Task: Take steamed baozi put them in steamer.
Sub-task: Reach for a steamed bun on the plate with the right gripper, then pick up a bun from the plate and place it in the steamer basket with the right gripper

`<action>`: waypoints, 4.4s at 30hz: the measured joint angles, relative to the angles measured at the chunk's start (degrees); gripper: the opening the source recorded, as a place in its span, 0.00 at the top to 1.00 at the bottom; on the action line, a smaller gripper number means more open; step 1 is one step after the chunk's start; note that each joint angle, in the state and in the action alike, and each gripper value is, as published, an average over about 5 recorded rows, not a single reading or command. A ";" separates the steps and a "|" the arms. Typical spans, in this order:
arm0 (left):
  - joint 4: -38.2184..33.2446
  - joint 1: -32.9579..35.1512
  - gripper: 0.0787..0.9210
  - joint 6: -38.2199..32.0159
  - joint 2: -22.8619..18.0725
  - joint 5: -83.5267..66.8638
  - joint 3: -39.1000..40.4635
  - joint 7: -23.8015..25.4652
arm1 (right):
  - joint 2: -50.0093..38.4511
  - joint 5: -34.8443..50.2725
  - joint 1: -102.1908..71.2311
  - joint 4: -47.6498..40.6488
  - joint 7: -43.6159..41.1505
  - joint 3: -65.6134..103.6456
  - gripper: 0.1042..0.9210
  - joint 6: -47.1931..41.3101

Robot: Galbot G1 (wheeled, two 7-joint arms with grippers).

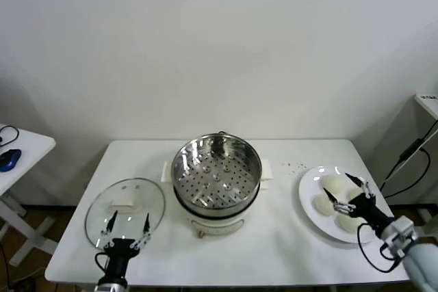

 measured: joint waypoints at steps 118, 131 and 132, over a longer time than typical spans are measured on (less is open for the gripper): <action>-2.81 2.04 0.12 2.66 -0.04 0.27 -2.15 0.28 | 15.51 -25.98 97.04 -27.90 -41.99 -83.21 0.27 16.80; -3.30 1.80 0.12 3.26 0.18 0.68 -1.51 0.50 | 23.72 -27.39 103.71 -18.66 -40.95 -90.48 0.27 19.59; -3.39 1.87 0.12 3.30 0.22 0.69 -1.52 0.52 | 24.67 -27.97 103.55 -18.62 -40.83 -90.74 0.26 19.78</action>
